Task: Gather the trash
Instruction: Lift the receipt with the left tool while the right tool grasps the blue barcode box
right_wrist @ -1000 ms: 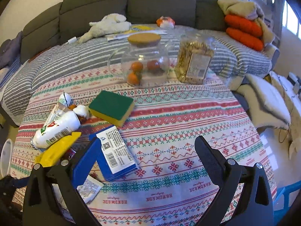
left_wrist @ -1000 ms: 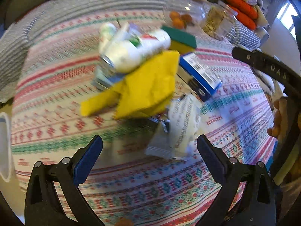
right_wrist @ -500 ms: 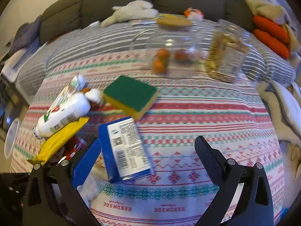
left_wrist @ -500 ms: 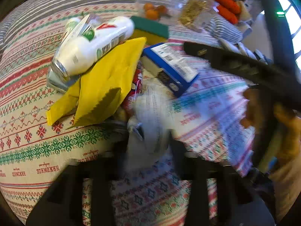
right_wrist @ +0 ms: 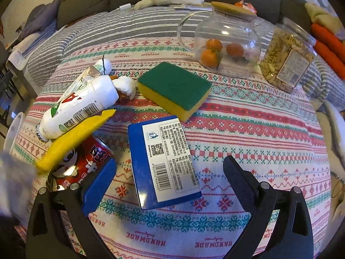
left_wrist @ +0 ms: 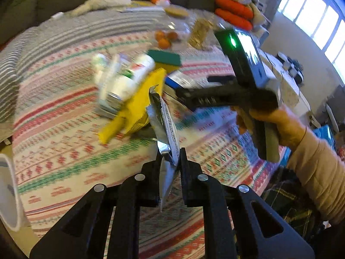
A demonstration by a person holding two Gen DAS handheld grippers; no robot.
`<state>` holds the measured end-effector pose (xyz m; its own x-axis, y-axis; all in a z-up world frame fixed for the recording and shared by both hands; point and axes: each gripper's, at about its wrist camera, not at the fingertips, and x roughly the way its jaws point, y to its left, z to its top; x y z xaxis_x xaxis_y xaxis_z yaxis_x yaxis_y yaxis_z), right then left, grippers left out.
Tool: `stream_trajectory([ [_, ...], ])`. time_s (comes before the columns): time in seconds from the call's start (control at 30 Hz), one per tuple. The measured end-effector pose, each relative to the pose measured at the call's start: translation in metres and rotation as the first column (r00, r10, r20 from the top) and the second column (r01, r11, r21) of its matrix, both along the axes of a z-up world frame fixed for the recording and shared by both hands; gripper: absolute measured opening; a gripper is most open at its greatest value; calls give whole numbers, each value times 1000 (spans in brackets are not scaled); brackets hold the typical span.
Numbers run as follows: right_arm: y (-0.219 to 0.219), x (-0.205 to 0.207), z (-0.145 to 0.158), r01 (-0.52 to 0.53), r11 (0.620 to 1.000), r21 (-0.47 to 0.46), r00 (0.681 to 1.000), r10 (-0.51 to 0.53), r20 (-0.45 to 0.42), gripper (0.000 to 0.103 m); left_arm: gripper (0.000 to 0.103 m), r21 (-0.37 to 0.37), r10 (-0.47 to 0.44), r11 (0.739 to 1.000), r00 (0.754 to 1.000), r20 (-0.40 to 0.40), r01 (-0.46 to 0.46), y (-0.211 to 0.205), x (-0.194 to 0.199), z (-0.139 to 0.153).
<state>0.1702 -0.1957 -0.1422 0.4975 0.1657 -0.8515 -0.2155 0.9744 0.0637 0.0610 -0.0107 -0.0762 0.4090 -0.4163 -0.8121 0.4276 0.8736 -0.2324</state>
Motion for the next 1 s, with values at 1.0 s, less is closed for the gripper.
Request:
stream_trajectory([
  [1.0,-6,-17,60,184,977,106,967,-199,159,60,14,-81,373,928,913,167,-365,77,23,42],
])
